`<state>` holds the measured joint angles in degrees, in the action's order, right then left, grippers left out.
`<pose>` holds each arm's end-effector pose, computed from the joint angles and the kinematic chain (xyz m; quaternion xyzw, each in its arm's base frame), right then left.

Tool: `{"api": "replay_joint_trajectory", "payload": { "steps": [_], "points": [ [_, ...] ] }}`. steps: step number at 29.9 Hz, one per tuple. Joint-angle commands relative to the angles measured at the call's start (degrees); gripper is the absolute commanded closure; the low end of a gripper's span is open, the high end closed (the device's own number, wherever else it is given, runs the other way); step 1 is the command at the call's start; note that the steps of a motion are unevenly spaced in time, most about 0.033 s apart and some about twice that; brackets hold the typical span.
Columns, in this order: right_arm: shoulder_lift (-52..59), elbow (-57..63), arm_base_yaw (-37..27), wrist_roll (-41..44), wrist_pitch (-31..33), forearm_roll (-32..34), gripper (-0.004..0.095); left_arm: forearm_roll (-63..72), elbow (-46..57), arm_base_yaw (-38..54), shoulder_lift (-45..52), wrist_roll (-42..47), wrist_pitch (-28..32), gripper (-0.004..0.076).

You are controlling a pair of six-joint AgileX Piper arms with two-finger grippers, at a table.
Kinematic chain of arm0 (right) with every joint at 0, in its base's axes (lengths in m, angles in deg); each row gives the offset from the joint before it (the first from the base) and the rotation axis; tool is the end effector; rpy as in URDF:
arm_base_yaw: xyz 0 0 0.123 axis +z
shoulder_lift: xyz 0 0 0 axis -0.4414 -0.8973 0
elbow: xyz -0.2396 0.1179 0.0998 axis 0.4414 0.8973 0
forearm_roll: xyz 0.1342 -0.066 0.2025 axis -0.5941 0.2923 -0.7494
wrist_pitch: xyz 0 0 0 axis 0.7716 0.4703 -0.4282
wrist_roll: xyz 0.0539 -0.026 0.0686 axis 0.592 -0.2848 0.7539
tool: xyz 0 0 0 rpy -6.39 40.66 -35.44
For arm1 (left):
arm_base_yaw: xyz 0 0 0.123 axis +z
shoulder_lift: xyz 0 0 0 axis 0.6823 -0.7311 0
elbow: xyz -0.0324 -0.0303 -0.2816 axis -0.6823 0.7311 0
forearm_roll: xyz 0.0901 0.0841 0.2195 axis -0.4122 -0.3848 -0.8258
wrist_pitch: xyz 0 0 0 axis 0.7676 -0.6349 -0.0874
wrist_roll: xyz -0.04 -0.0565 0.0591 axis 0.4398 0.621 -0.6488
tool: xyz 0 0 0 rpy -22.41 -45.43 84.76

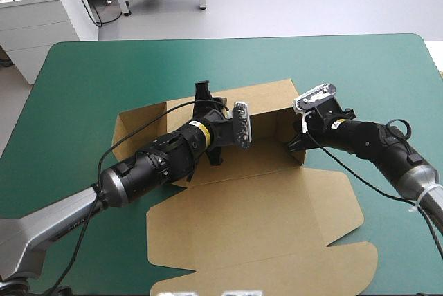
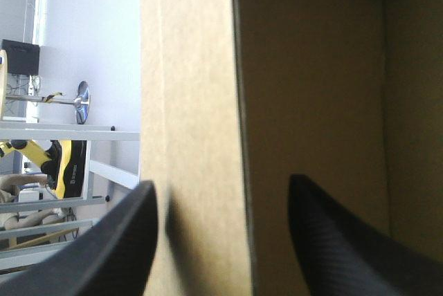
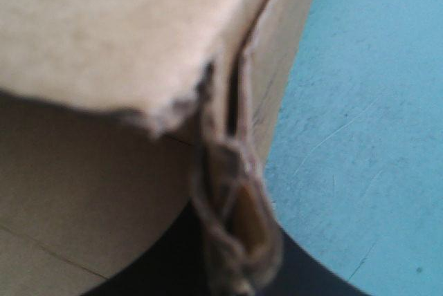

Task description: Fold the box

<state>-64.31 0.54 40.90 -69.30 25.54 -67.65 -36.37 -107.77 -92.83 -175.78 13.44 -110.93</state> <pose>0.2765 0.0909 0.3015 -0.2399 0.8660 0.1023 0.4266 0.2459 -0.2447 0.3288 0.6390 0.5877 0.1699 0.4662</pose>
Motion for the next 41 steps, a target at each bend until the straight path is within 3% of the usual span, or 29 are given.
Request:
{"api": "replay_joint_trajectory", "payload": {
  "steps": [1,10,17,19,24,26,34,37,41],
  "points": [
    [1.9,-2.0,0.2,5.5,-6.5,4.1,0.0920,-0.1,-2.3,-0.4,1.7,1.7,3.4,0.0193],
    [1.9,-2.0,0.1,32.1,-6.8,29.5,0.0921,-0.9,-3.4,-4.9,1.8,1.8,3.8,0.0191],
    [1.9,-2.0,-1.9,36.0,-5.9,32.3,0.0921,-1.0,-7.0,-10.9,2.9,1.8,-4.9,0.0236],
    [1.9,-2.0,-1.9,35.7,-5.7,32.3,0.0921,-0.6,-8.1,-13.0,3.4,1.3,-9.5,0.0344],
    [1.9,-2.0,-1.9,35.7,-5.7,32.3,0.0921,0.6,-12.0,-17.4,3.7,-1.7,-20.0,0.0734],
    [1.9,-2.0,-1.9,35.7,-5.7,32.3,0.0921,3.8,-14.0,-17.9,3.7,-5.1,-22.1,0.0701],
    [1.9,-2.0,-1.9,36.0,-5.1,32.3,0.0921,29.0,-27.1,-16.5,3.7,-18.2,-30.8,0.0706],
    [1.9,-2.0,-1.9,36.0,-4.4,32.3,0.0921,32.3,-31.8,-12.4,3.7,-18.8,-36.1,0.0706],
    [1.9,-2.0,-1.9,35.7,-3.6,32.3,0.0921,33.8,-35.9,-4.3,3.9,-17.0,-38.9,0.0707]
  ]
}}
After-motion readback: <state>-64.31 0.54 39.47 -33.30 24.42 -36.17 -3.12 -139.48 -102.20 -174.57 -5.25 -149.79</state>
